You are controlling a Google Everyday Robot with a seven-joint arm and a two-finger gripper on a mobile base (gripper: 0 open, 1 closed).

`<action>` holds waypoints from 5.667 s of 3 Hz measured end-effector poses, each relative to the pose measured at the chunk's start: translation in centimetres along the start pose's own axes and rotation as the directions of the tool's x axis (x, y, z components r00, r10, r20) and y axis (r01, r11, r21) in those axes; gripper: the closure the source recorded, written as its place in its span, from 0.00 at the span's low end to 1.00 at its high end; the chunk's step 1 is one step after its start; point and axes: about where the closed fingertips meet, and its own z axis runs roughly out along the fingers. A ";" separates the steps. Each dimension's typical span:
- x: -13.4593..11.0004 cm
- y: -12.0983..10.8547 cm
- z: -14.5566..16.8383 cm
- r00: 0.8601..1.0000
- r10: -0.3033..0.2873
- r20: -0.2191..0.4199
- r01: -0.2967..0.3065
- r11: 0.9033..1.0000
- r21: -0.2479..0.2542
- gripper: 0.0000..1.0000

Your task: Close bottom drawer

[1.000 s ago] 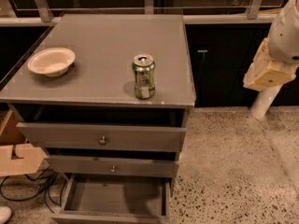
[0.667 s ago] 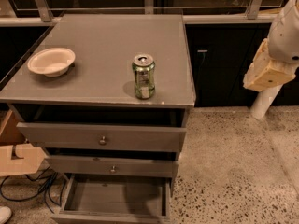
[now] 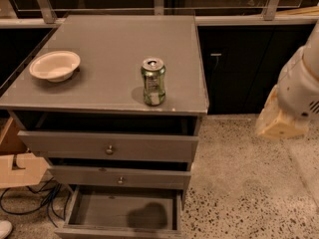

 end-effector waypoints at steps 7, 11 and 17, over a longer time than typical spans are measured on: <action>1.6 15.4 11.0 0.998 0.061 -0.029 -0.067 0.956 -0.285 1.00; -4.7 21.1 24.3 0.989 0.140 0.054 -0.100 0.884 -0.457 1.00; -2.8 21.3 40.1 0.938 0.348 0.001 -0.303 0.818 -0.489 1.00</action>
Offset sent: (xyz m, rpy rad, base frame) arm -0.0251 0.0084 -0.0354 0.0042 0.0708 0.0046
